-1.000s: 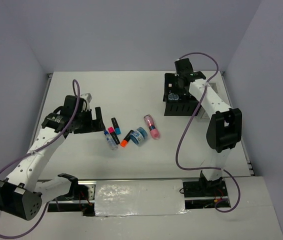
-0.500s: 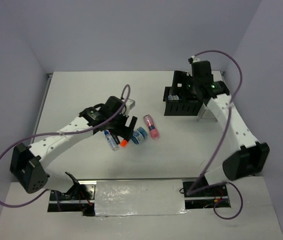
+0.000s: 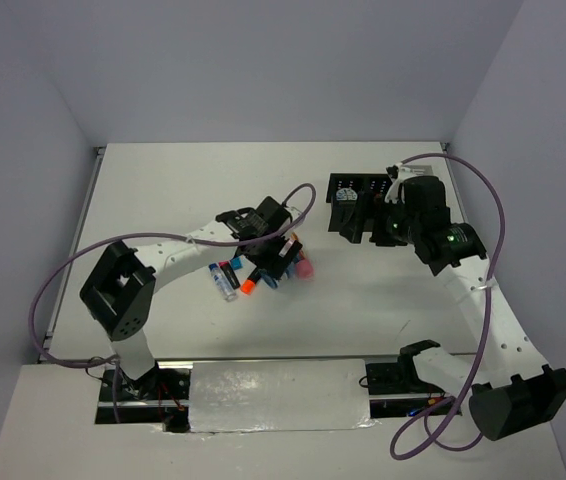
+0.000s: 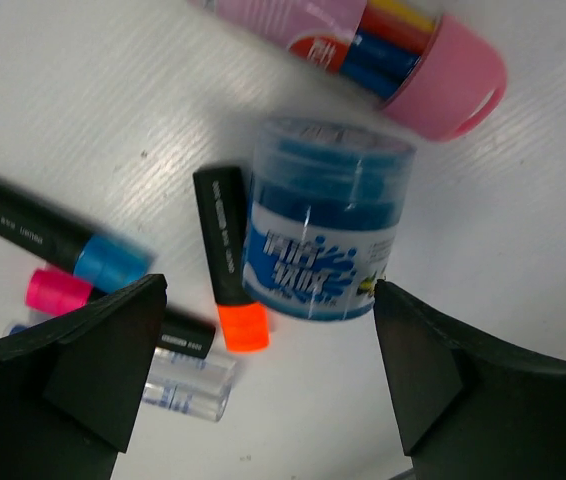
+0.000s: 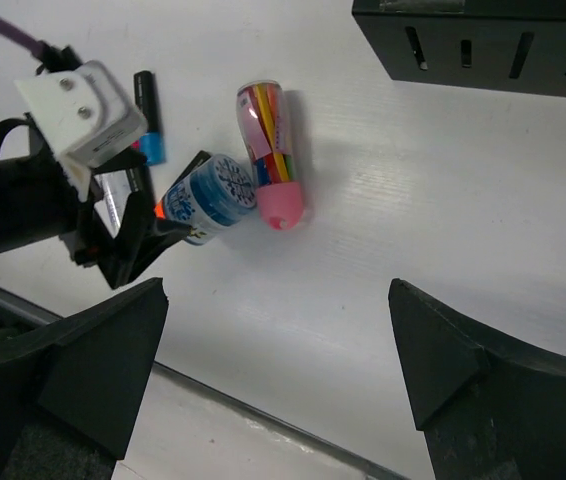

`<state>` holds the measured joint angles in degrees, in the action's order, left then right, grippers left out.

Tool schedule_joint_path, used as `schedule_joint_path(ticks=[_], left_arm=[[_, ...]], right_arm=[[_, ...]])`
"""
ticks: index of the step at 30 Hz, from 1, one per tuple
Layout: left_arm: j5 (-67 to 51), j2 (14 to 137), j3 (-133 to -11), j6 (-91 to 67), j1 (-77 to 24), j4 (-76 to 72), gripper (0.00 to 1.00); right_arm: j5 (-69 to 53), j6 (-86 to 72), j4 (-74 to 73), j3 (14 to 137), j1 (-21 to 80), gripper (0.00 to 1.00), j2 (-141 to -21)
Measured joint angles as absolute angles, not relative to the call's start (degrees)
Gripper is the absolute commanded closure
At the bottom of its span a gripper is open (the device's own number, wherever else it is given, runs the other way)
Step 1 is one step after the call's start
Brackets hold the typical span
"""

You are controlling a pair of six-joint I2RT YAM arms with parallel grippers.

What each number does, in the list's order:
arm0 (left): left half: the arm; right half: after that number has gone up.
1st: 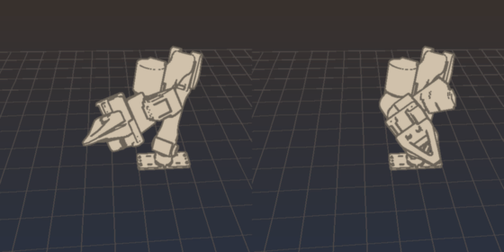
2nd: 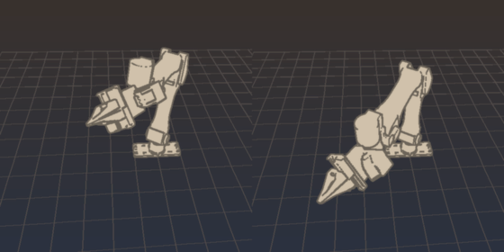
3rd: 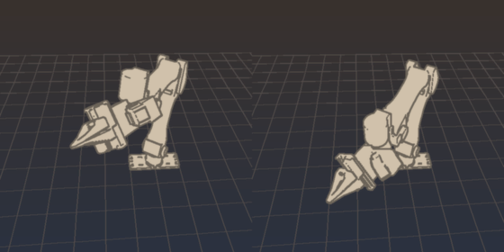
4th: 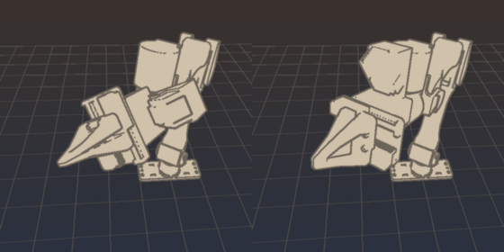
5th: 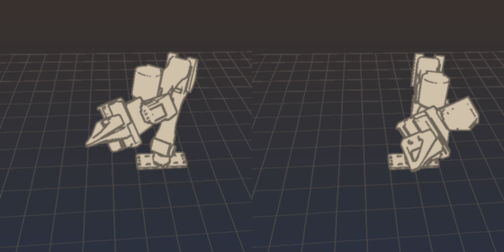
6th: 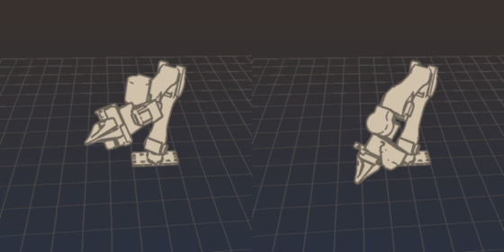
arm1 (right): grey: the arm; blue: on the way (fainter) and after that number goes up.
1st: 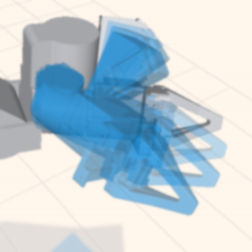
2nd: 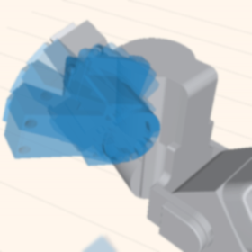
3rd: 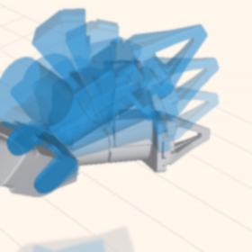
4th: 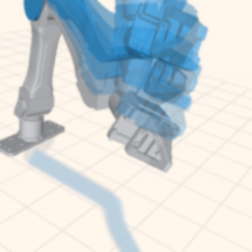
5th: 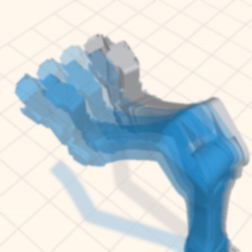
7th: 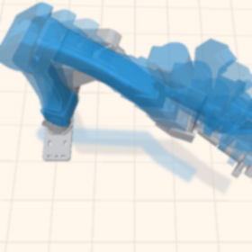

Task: Sort the stationery into containers
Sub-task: Pick up the stationery from the center of the board.

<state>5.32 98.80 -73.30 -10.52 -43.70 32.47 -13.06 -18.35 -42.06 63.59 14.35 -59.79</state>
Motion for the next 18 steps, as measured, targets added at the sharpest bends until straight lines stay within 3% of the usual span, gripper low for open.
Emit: schedule_joint_path(ticks=[11, 18], left_arm=[[4.45, 103.57, -75.77, -10.59, -45.45, 29.08, 0.12], [4.14, 103.79, -73.10, -10.70, -45.67, 27.79, 0.06]], right_arm=[[-14.04, -17.98, -42.50, 62.33, 14.35, 0.01, -55.61], [-14.26, -17.50, -42.96, 62.33, 14.35, 0.01, -55.64]])
